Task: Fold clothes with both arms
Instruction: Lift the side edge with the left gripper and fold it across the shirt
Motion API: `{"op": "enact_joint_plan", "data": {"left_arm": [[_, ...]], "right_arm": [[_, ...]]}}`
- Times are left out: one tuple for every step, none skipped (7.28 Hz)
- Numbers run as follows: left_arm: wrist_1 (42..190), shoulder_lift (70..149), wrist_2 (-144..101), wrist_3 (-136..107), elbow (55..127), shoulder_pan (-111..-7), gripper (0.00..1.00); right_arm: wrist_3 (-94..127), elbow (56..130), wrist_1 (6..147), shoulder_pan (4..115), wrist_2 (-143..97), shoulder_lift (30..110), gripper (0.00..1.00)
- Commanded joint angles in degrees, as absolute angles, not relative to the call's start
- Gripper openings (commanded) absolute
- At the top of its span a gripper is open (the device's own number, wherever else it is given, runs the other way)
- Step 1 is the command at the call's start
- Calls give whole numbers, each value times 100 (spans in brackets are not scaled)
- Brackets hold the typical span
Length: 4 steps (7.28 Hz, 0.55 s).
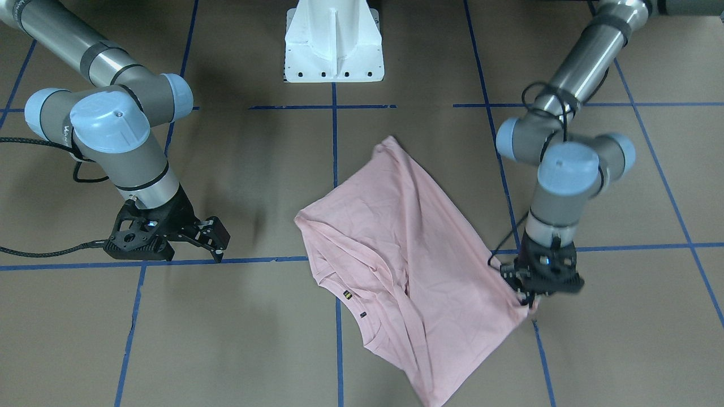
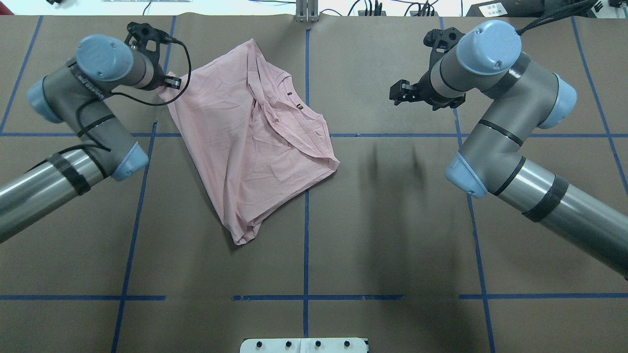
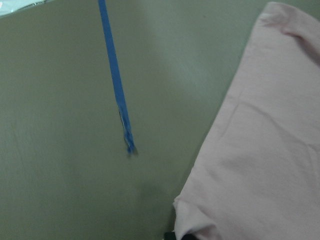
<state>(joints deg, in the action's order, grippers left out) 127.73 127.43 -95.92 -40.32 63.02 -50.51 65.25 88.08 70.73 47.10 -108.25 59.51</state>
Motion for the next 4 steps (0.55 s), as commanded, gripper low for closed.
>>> {"op": "enact_joint_plan", "data": {"left_arm": [[13322, 13630, -9064, -3737, 4759, -5273, 0], [13559, 13484, -9079, -3605, 4764, -5343, 31], [13979, 13213, -9105, -3586, 4868, -5344, 99], [14036, 13166, -9636, -3534, 5034, -5509, 100]], "right_arm": [[6539, 8824, 7066, 4702, -10837, 5924, 100], [6583, 8850, 7066, 4702, -10846, 5915, 100], [6627, 8833, 7066, 4676, -10828, 5872, 100], [6914, 8833, 7049, 4615, -10828, 5845, 100]]}}
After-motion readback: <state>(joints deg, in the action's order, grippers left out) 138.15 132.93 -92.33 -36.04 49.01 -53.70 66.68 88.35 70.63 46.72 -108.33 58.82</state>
